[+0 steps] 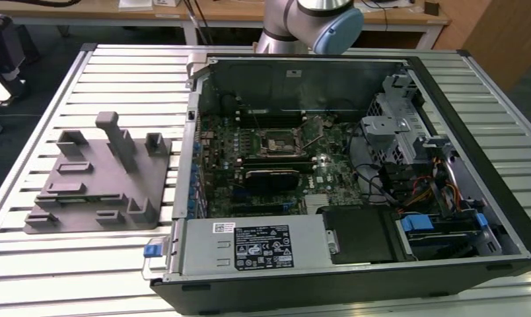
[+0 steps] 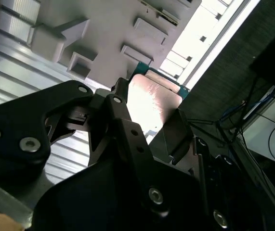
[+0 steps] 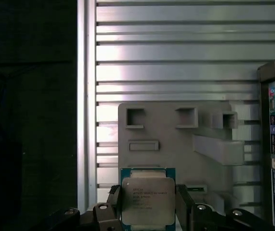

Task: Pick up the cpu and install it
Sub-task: 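Pick up the cpu and move it towards the insertion slot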

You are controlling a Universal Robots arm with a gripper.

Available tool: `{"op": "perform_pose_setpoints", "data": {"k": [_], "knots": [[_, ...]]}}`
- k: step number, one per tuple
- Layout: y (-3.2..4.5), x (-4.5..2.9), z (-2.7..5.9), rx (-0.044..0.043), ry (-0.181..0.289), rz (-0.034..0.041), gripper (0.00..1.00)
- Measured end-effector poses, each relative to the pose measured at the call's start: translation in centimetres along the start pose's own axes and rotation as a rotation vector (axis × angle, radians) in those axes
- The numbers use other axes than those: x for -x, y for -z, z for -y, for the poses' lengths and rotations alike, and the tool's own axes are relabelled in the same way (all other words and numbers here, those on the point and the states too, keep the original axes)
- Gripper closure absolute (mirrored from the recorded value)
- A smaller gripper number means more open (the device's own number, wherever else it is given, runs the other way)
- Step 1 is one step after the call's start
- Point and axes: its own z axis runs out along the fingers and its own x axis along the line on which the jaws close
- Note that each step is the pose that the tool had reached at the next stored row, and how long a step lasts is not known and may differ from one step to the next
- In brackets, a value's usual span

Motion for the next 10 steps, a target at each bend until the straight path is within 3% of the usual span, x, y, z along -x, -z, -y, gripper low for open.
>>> {"op": "perform_pose_setpoints", "data": {"k": [6, 10], "knots": [[1.97, 0.0, -0.12, 0.0, 0.0, 0.0, 0.46], [2.19, 0.13, -0.14, 0.0001, 0.0, 0.0, 0.46]]}}
